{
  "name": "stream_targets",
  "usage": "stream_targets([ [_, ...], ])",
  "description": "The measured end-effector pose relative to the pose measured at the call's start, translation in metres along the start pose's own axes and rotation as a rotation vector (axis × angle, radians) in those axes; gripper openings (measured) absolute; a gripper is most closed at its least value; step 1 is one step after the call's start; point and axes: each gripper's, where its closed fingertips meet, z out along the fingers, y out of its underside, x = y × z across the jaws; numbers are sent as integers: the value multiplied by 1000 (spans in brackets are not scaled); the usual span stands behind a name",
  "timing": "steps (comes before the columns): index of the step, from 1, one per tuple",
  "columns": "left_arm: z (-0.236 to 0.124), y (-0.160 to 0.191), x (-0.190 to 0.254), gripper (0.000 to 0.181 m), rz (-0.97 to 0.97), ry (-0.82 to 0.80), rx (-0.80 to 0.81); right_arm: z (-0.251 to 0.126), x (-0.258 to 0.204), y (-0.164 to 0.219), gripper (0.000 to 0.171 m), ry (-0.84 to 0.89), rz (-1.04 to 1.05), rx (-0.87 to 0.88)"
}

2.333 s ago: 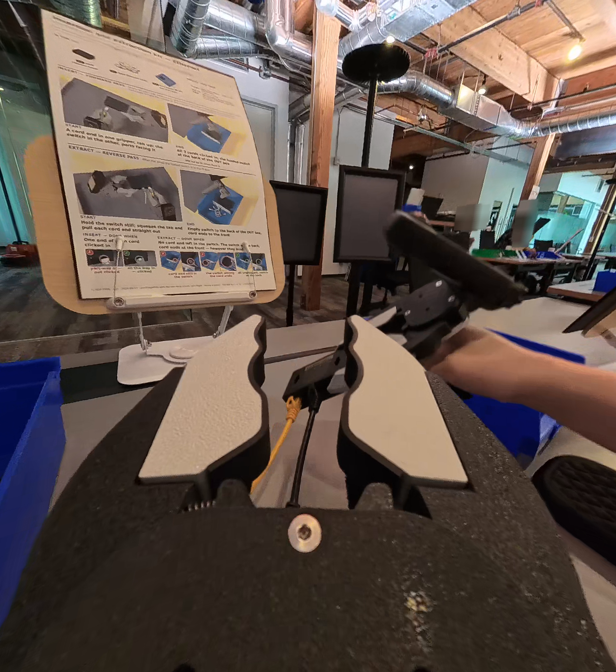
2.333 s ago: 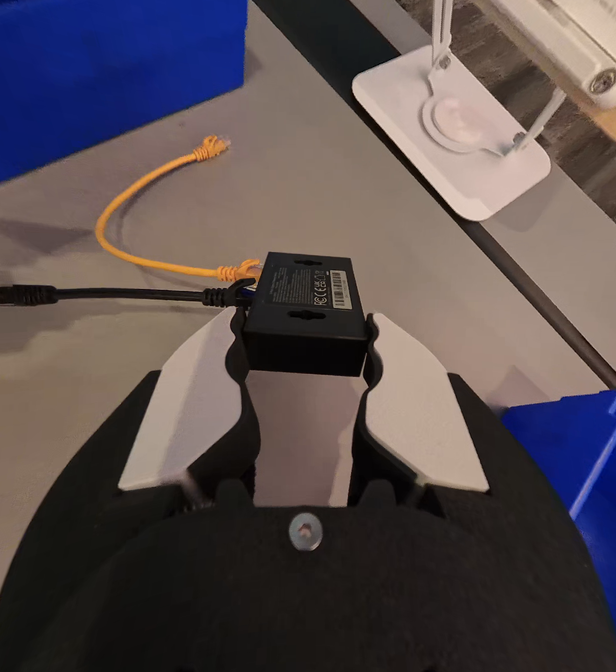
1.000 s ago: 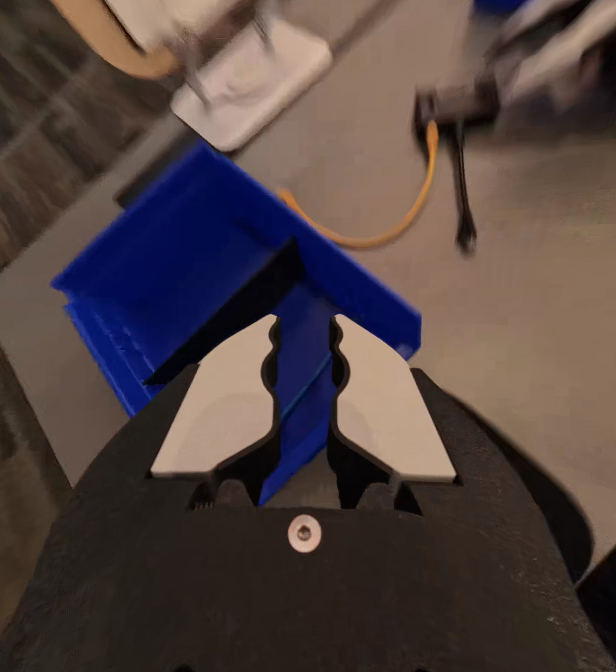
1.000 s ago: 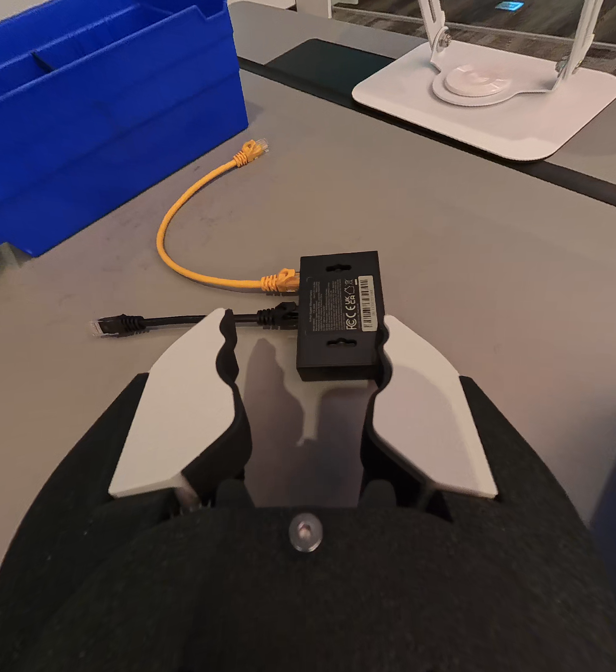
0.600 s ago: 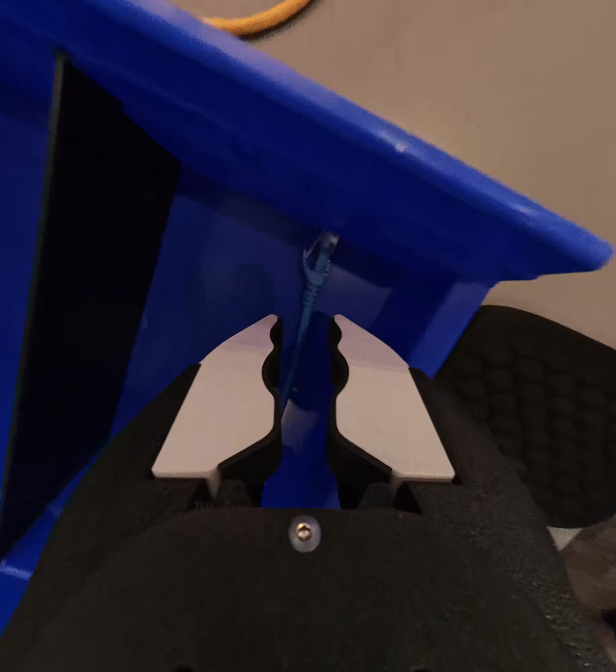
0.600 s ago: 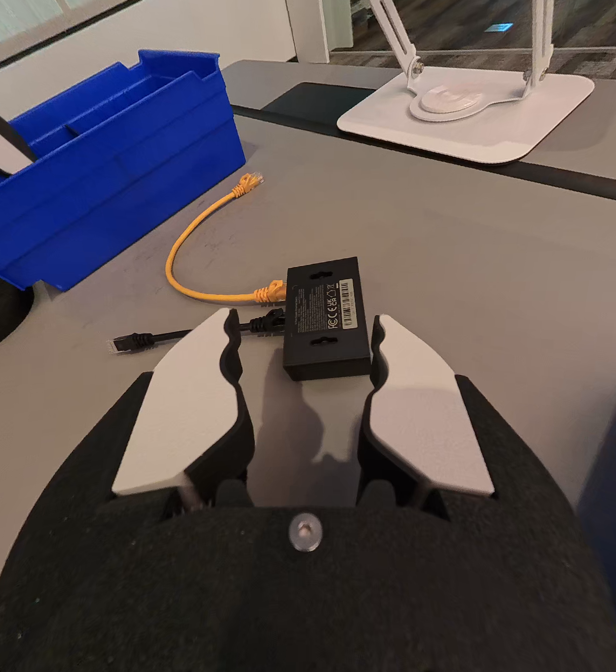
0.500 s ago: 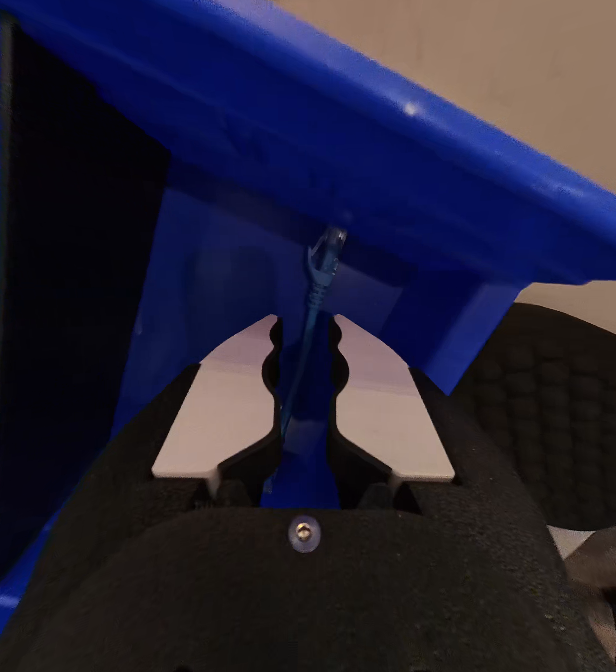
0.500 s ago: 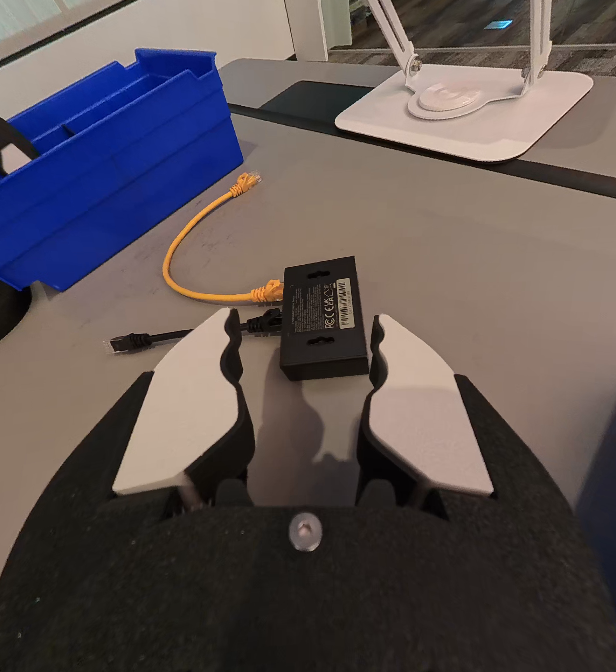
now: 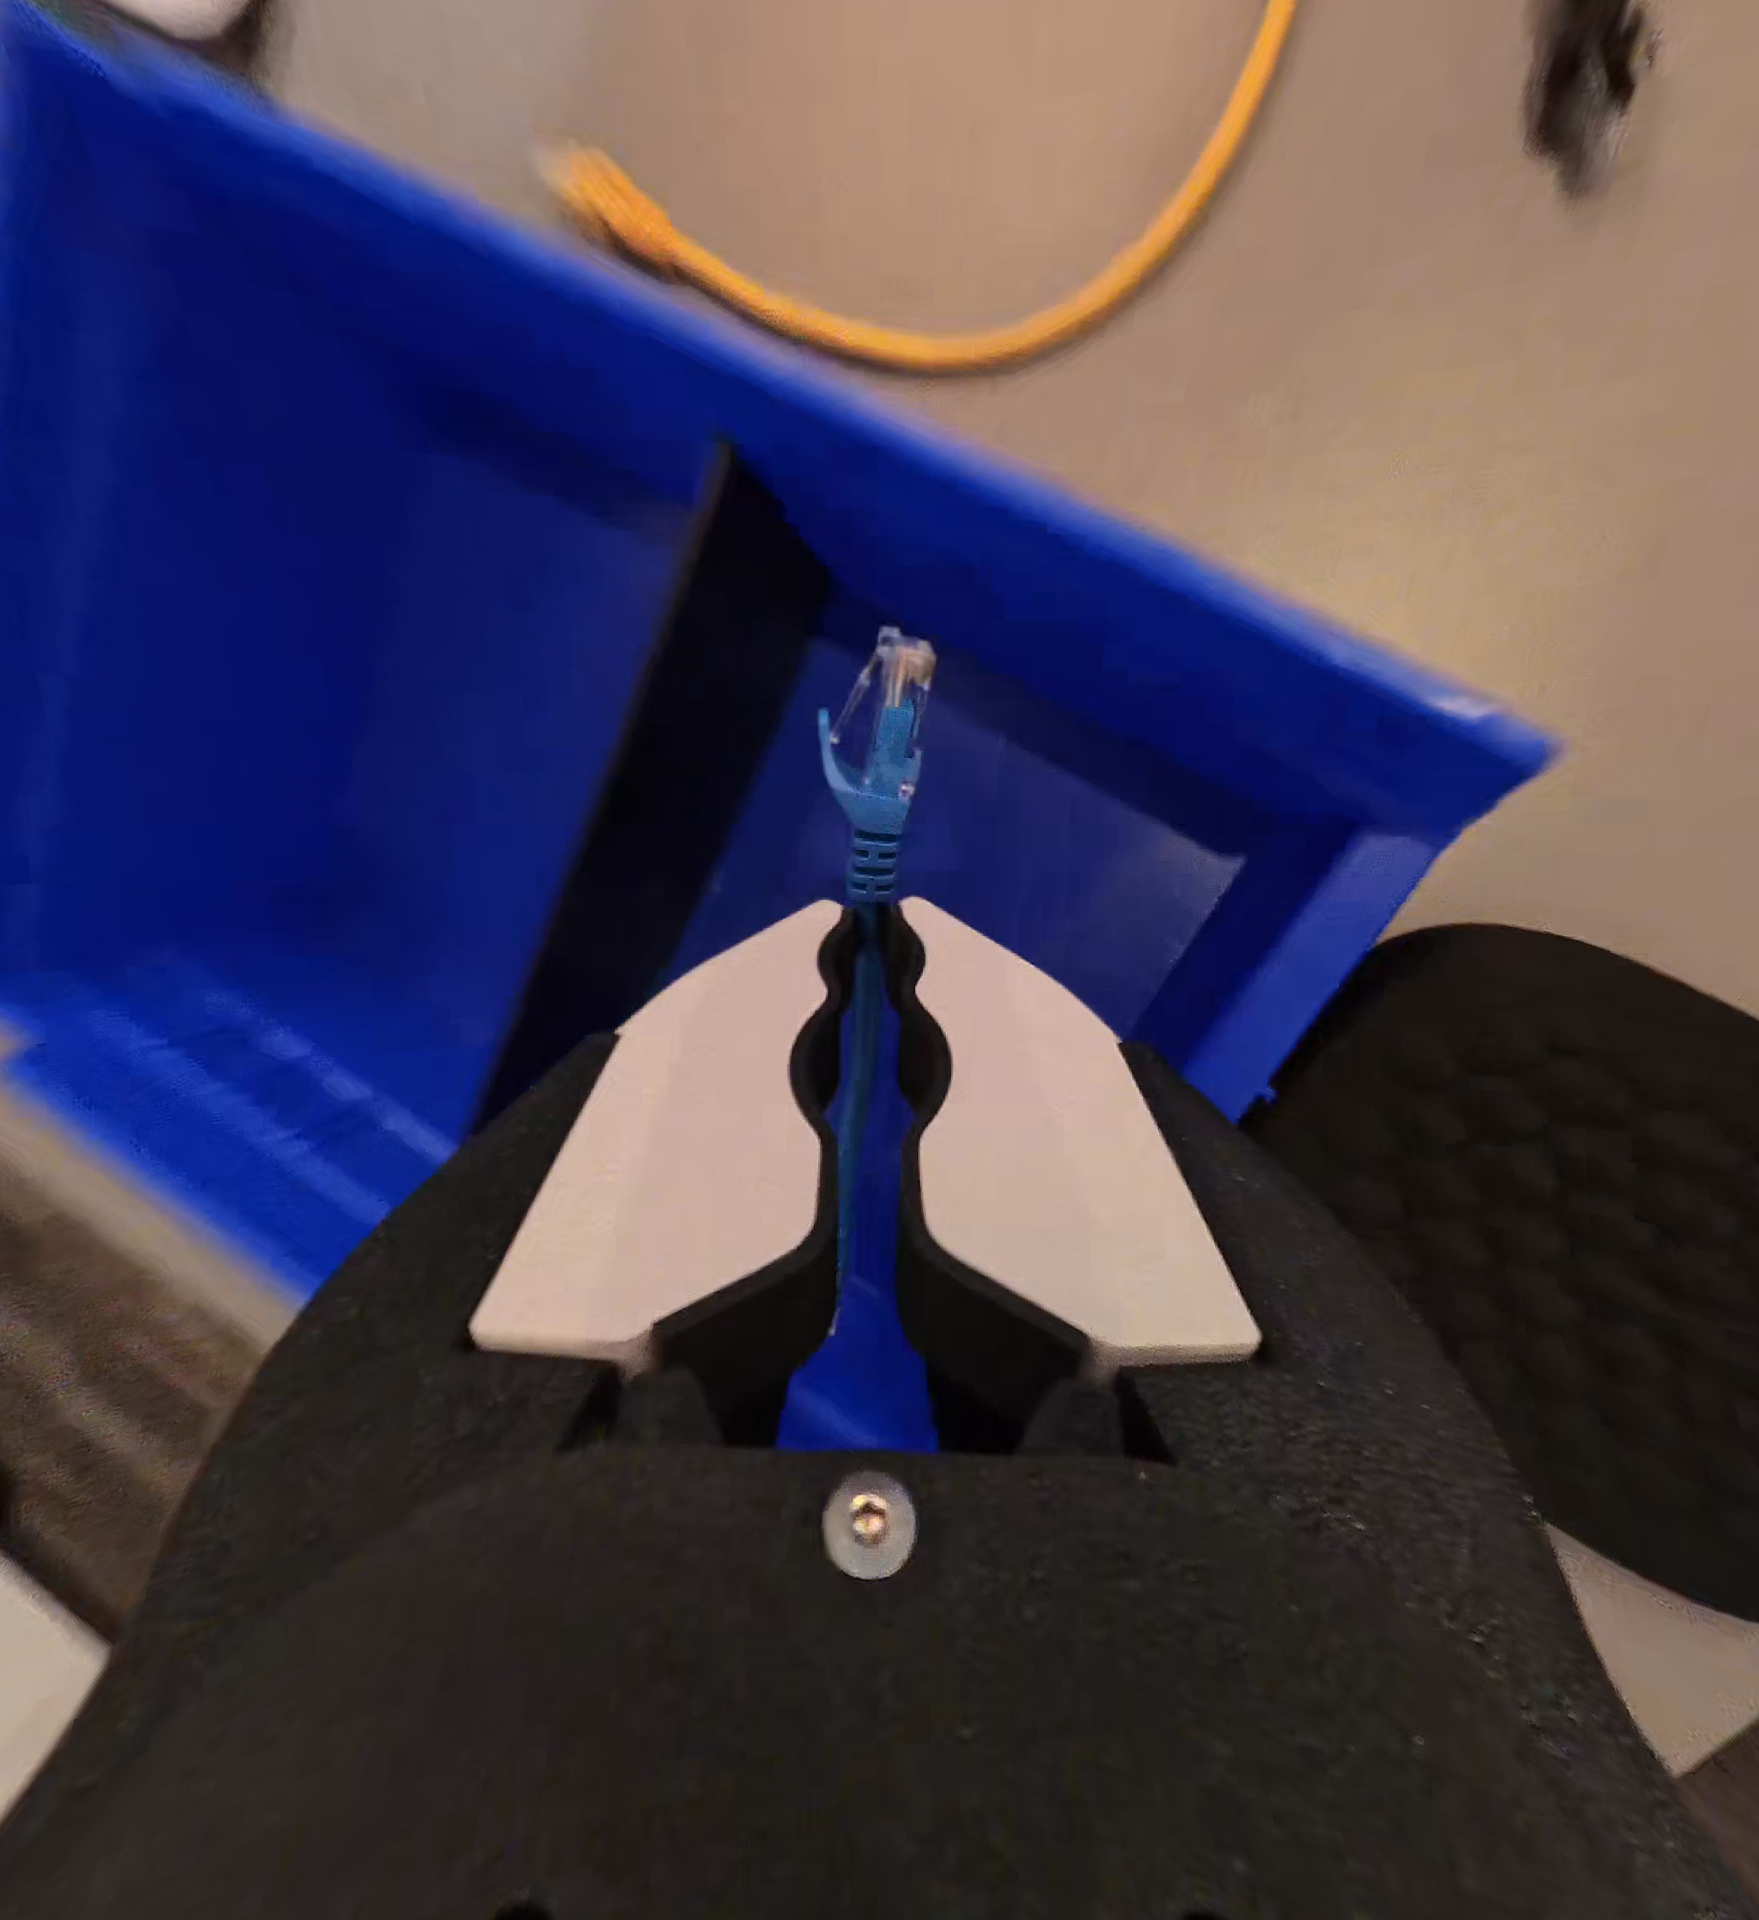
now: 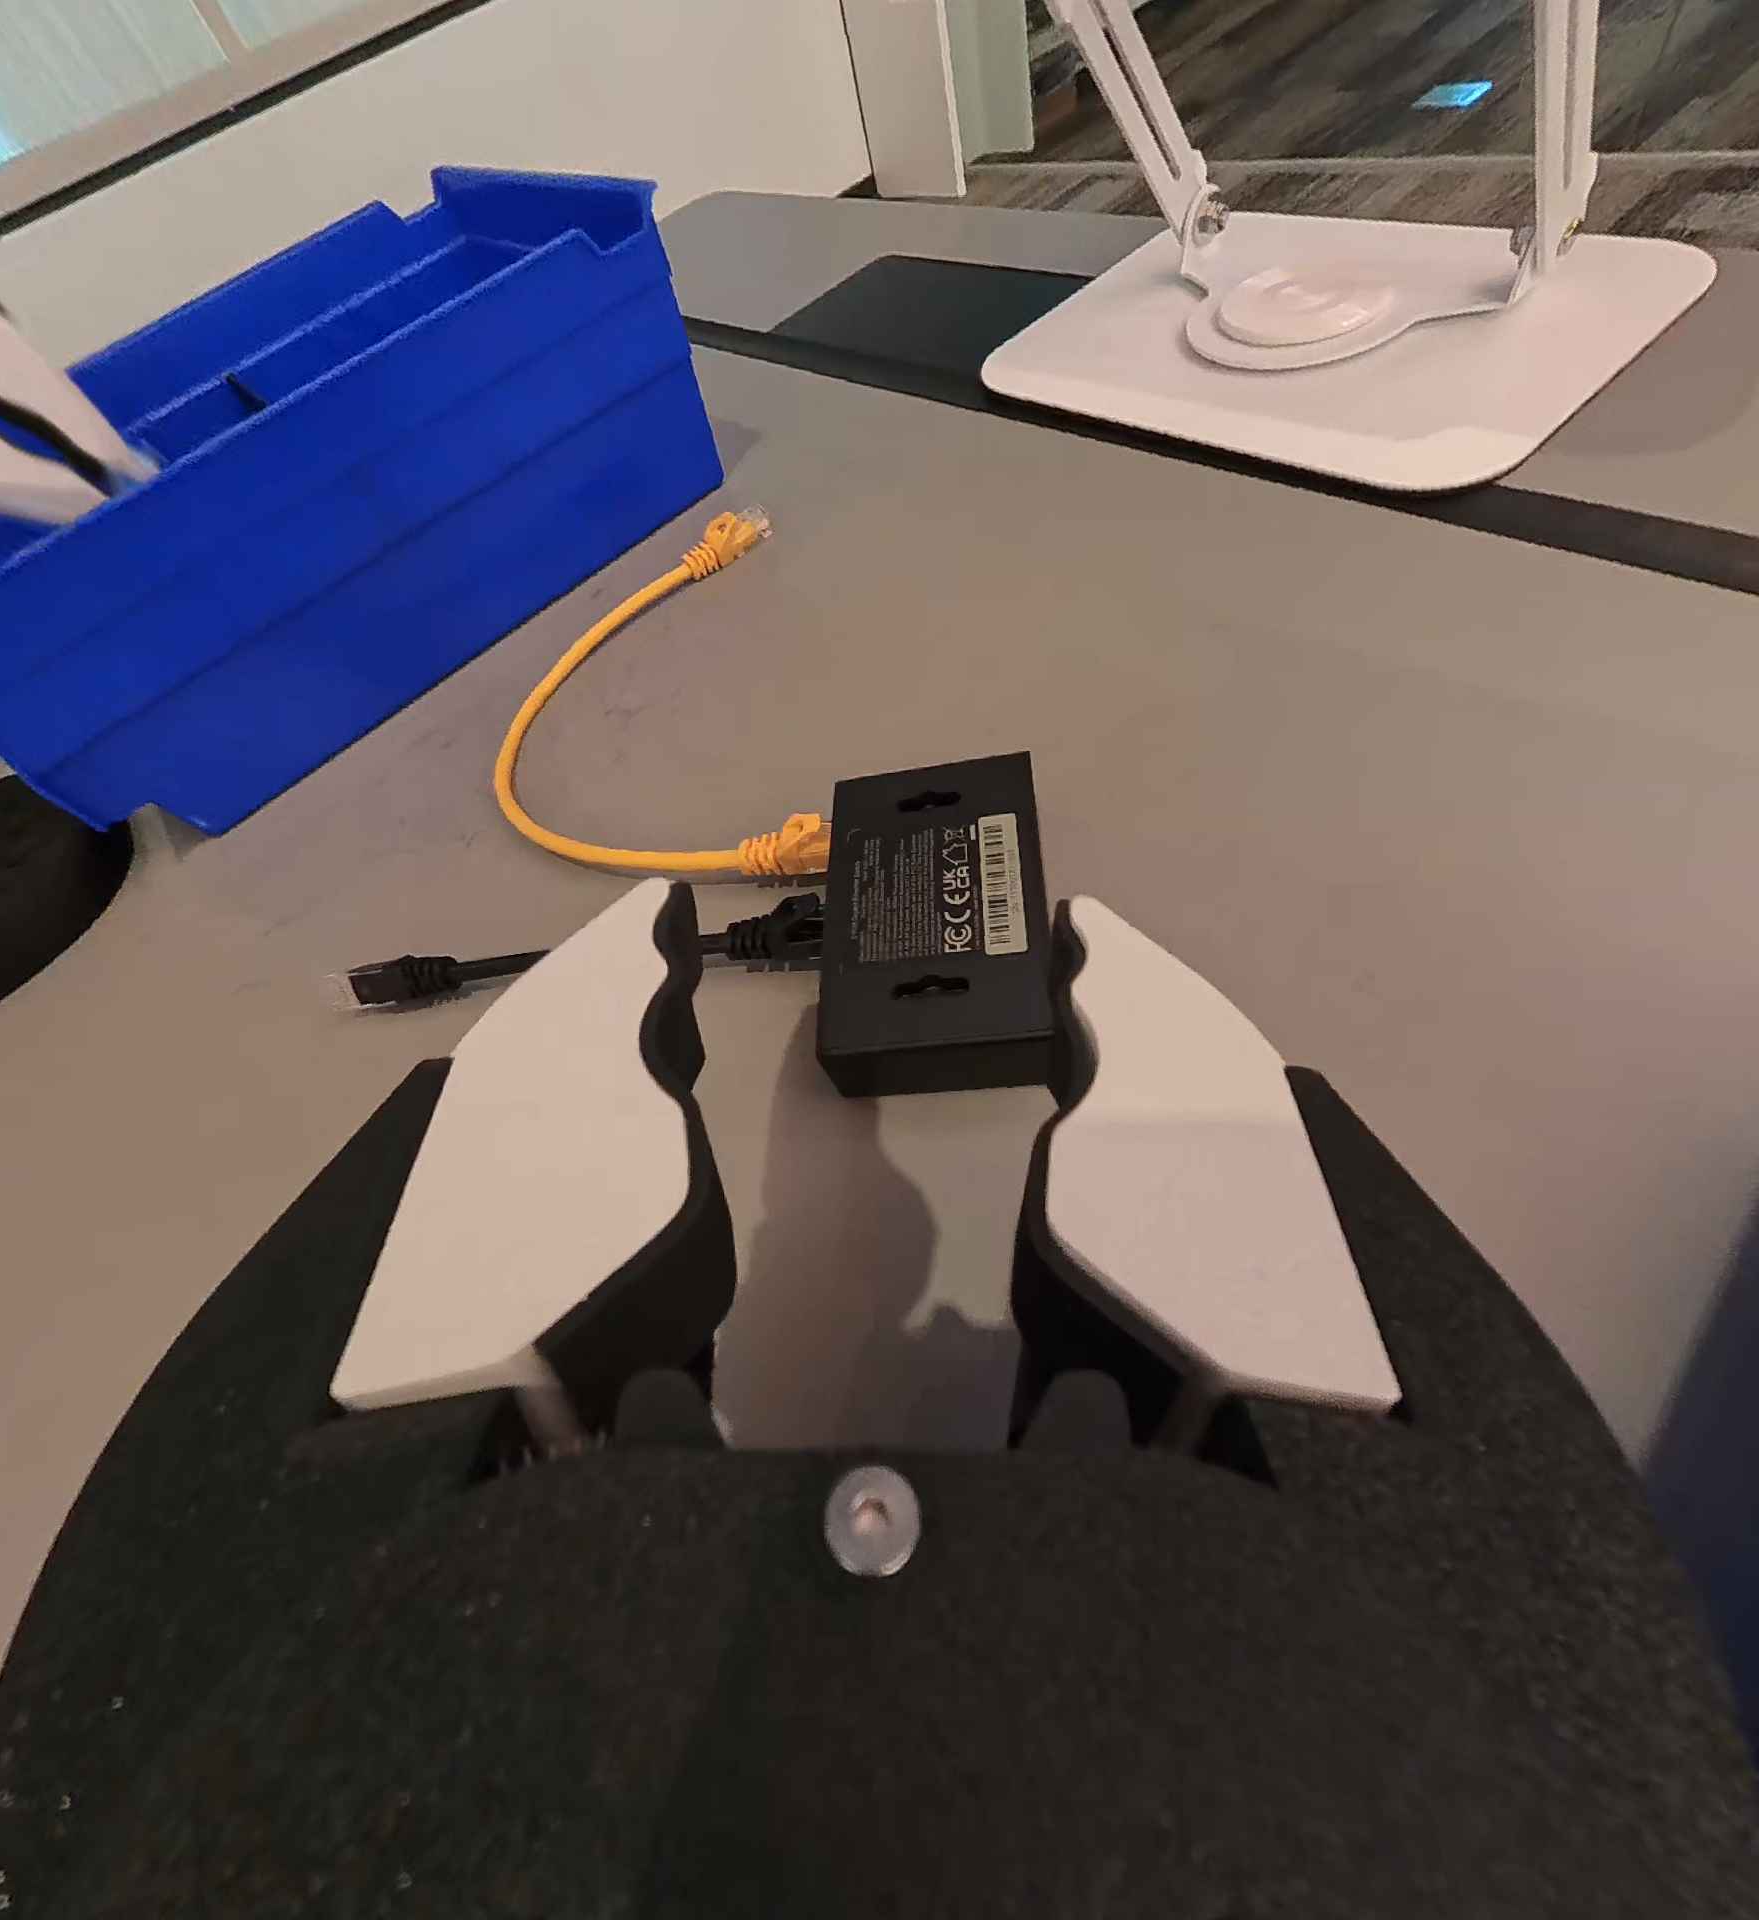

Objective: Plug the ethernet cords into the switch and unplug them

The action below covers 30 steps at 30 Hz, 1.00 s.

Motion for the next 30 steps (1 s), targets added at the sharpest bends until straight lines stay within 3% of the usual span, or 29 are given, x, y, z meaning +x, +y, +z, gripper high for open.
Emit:
stream_targets([
  [4,-70,-61,0,5,97,-269,87,0,-5,-5,62,-11,-13,14],
  [9,-92,-133,24,5,138,-503,150,-8,-10,-12,62,-18,-38,38],
  [17,-57,-200,79,5,147,-464,239,-30,-4,-21,61,-12,-28,105],
  [30,8,-211,112,5,171,-361,168,-40,7,-22,62,76,-81,97],
])
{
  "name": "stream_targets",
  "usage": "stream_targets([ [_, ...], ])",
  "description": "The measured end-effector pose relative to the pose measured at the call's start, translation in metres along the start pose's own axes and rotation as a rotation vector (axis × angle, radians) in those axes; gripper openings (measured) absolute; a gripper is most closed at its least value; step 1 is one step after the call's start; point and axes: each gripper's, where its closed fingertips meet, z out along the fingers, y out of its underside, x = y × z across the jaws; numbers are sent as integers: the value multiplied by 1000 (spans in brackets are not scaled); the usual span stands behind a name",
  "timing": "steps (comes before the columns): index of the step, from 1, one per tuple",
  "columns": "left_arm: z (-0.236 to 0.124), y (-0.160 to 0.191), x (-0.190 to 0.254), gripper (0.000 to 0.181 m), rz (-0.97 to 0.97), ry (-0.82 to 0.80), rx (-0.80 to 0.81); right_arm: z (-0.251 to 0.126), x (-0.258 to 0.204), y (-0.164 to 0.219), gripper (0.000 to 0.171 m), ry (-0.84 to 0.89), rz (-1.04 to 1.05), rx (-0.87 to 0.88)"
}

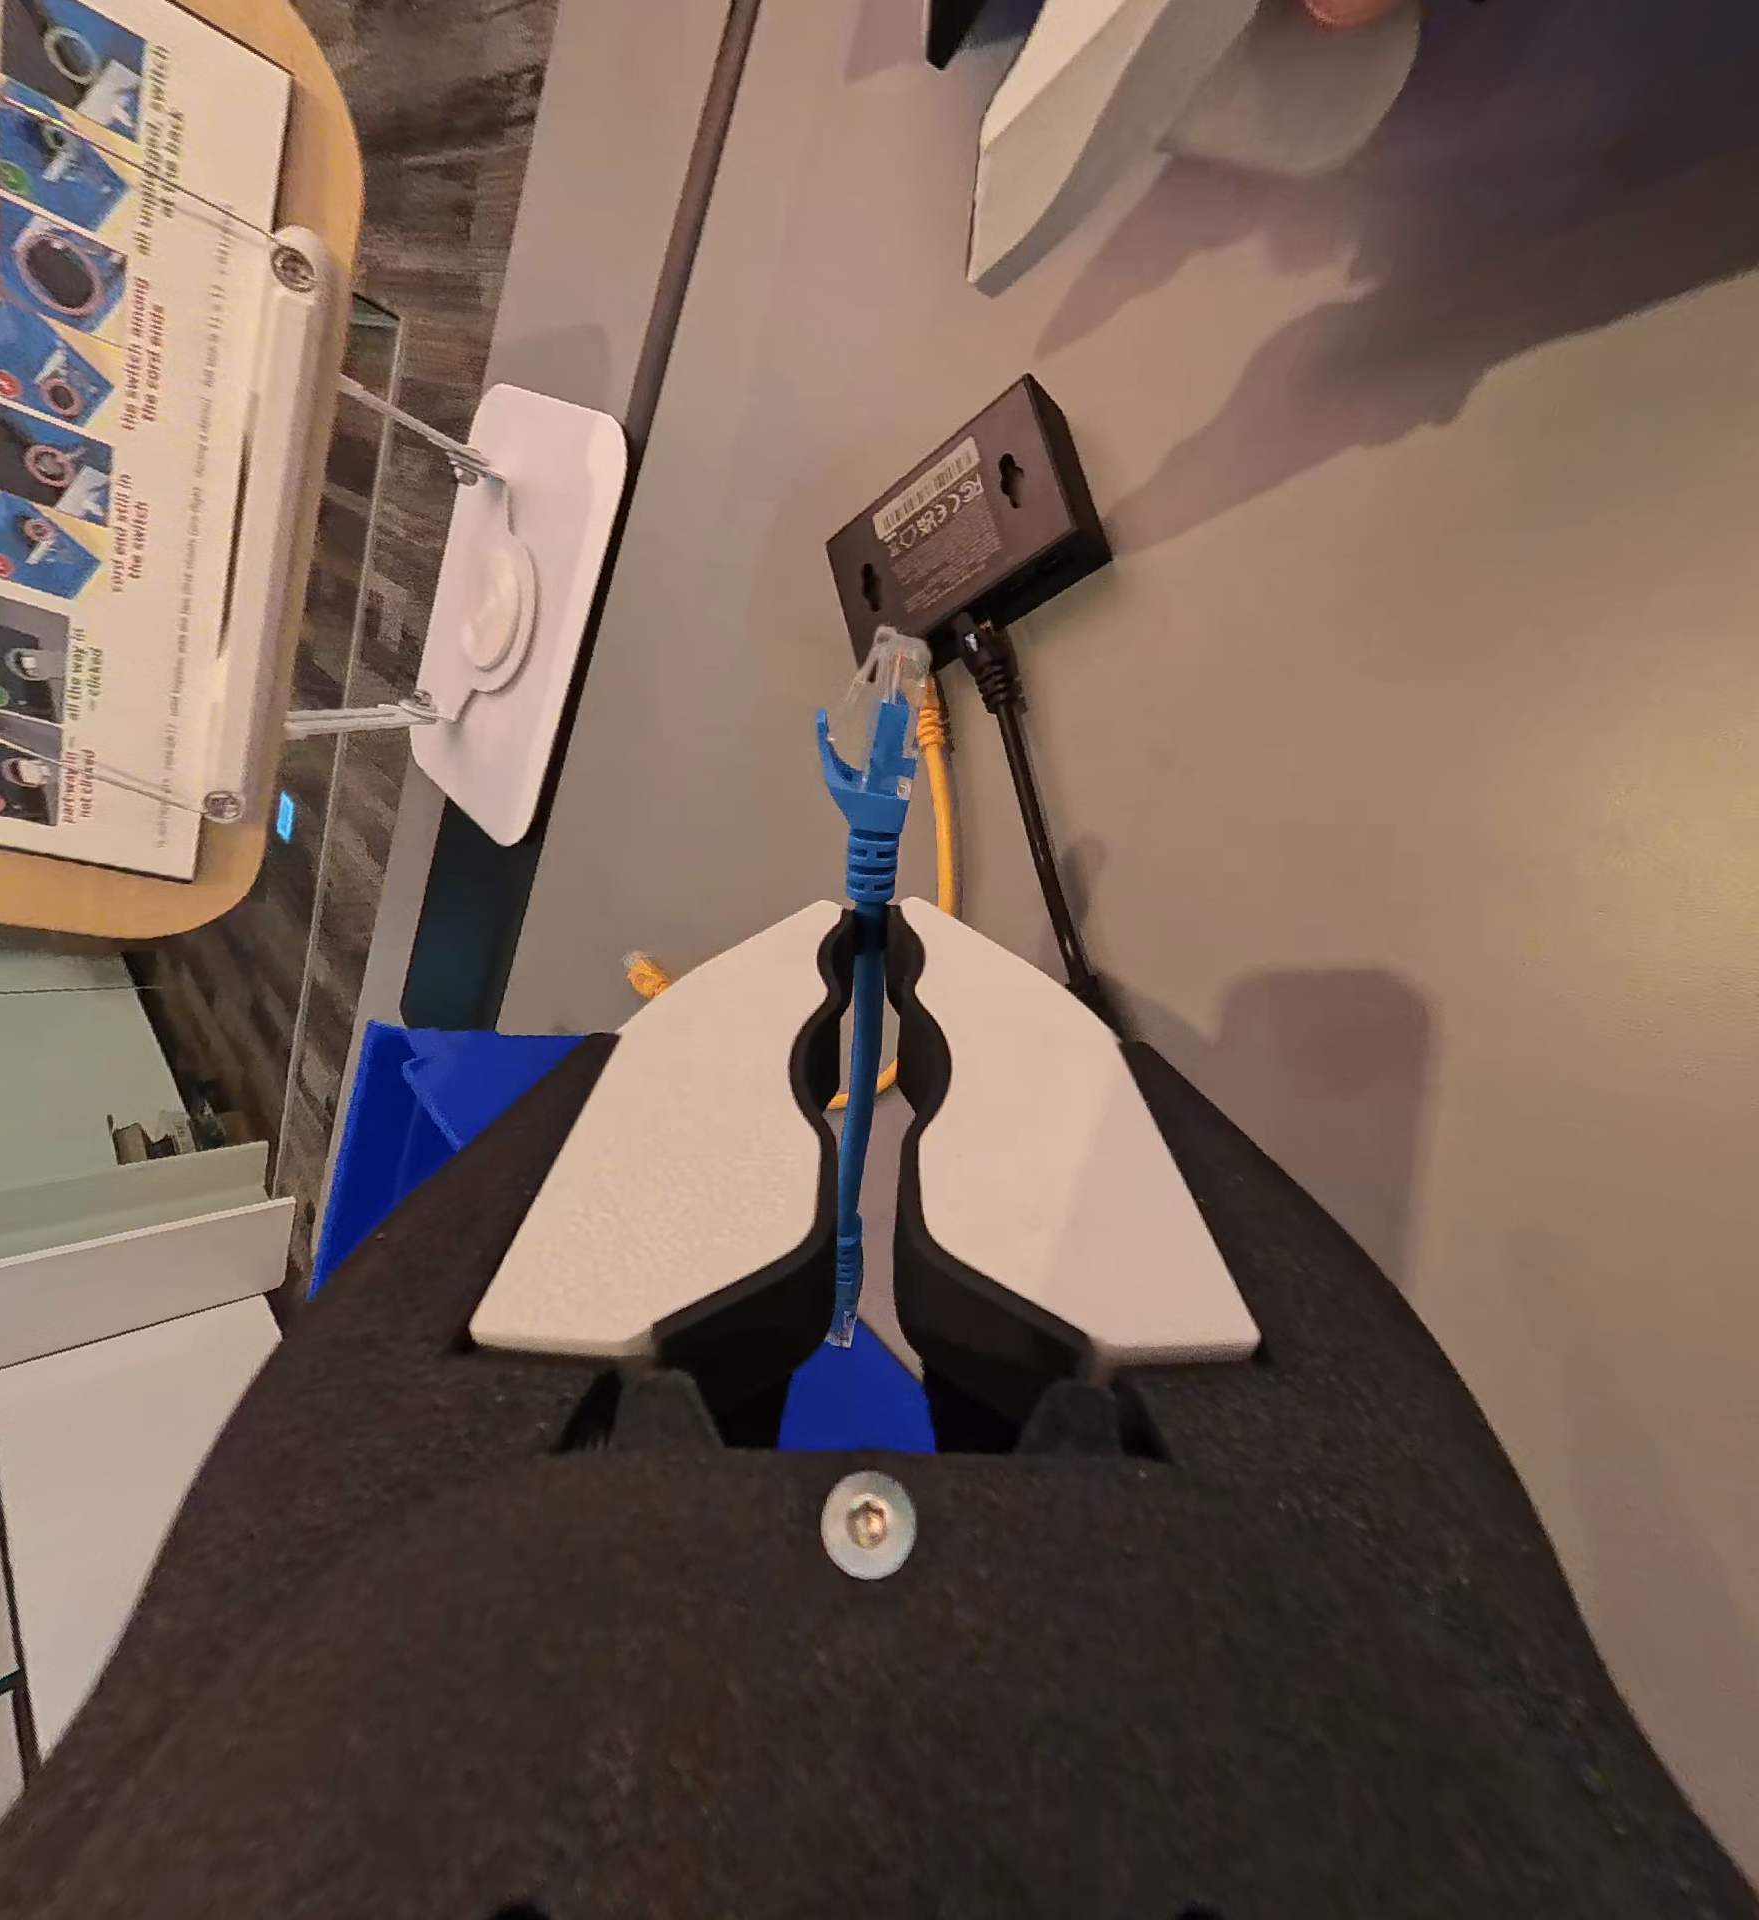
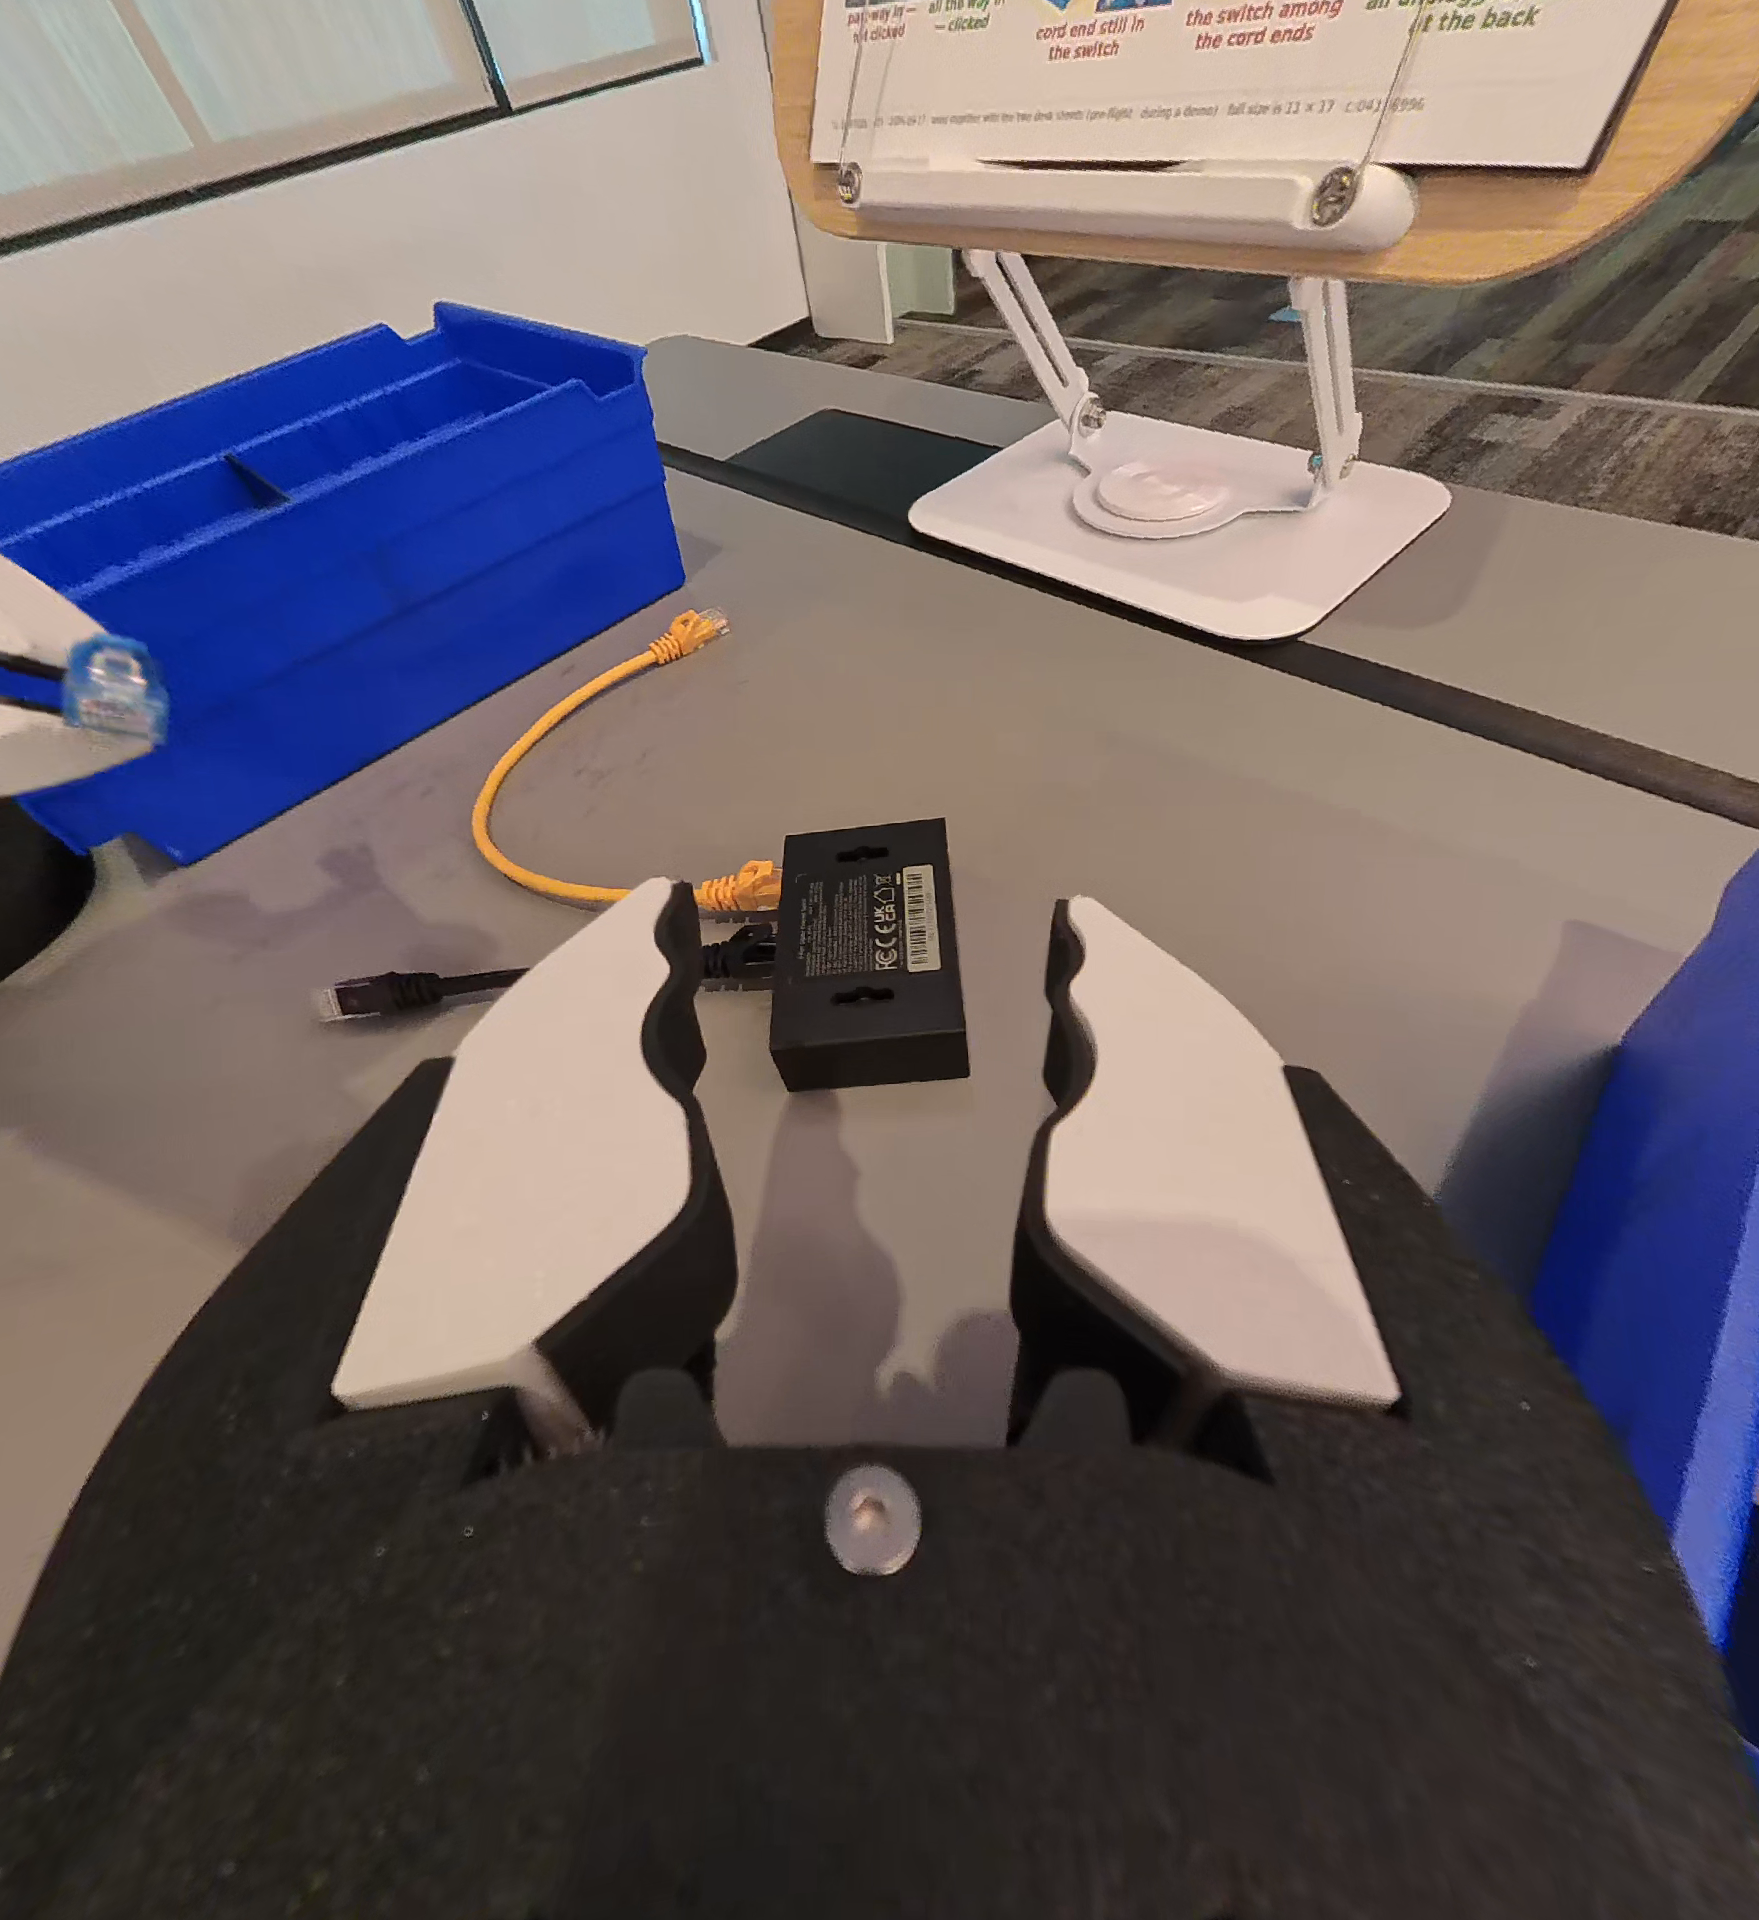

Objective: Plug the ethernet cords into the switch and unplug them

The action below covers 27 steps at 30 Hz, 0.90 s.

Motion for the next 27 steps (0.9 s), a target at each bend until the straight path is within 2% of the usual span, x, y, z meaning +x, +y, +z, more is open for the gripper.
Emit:
stream_targets([
  [8,14,3,11,5,-4,31,-20,-1,-2,-2,63,13,-5,5],
  [14,31,19,57,5,-71,189,-95,-10,23,-6,68,282,-1,27],
  [18,44,23,77,5,-91,226,-102,-12,28,-5,70,369,-27,17],
  [24,49,20,81,5,-124,215,-51,-4,22,2,68,334,-58,-28],
  [27,48,18,73,5,-145,161,0,4,2,3,65,190,-59,-39],
])
